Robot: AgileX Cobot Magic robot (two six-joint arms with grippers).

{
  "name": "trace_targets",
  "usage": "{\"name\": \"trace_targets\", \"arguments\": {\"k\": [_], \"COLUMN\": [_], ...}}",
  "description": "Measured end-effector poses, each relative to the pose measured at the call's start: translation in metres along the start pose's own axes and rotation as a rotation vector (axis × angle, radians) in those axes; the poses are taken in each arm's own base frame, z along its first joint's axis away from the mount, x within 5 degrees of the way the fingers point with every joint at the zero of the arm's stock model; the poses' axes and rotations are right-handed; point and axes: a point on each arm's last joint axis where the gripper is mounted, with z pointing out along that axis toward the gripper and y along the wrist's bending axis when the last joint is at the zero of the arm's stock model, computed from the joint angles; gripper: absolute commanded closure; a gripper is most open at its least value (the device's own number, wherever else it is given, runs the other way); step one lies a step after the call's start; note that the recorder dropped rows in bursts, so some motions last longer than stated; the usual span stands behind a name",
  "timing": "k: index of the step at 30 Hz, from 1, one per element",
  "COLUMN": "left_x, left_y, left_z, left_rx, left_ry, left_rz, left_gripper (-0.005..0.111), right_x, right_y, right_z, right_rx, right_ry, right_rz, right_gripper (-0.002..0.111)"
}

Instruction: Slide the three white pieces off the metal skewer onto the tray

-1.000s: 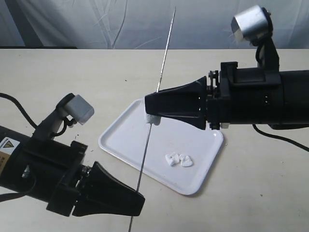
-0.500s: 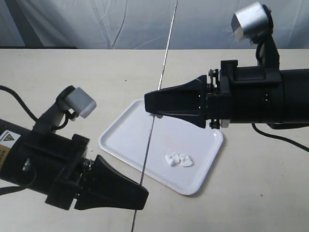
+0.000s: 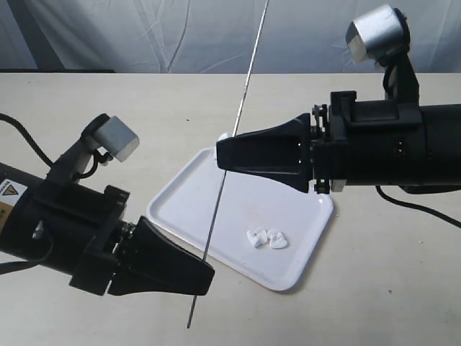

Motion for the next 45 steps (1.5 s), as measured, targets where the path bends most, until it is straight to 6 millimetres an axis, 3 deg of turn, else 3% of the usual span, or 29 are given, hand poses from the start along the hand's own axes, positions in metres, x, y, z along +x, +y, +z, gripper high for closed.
{"name": "trace_targets", "arguments": {"k": [17,19,23,26,37,45], "left_x": [-0.001,-0.001,0.0,0.0,0.002,0.02], "left_y": [0.001,0.001,-0.001,-0.001,-0.002,0.005], "left_z": [-0.006,-0.006,-0.004,-0.002,0.002,0.005], "left_rx": [0.005,0.005,0.007,-0.002,-0.005,0.0], "left_ry": [-0.017,-0.017,-0.009,-0.008,-0.004,0.008], "left_rz": [-0.011,-0.011,-0.005,-0.003,-0.011,-0.068], "left_gripper": [0.107,0.107,0.107,0.107,0.107,0.107], "right_x": [0.0,0.0,0.0,0.0,0.0,0.001], "right_y": [-0.003,-0.003,-0.004,-0.004,-0.005,-0.009], "right_z": [0.0,0.0,0.0,0.0,0.0,0.0], "right_rx": [0.028,0.034,0.044,0.044,0.055,0.102], "right_ry": [-0.002,-0.003,-0.004,-0.004,0.003,0.019], "right_rz": [0.0,0.0,0.0,0.0,-0.005,-0.019], "right_gripper": [0.069,0.074,0.095,0.103,0.104,0.109]}}
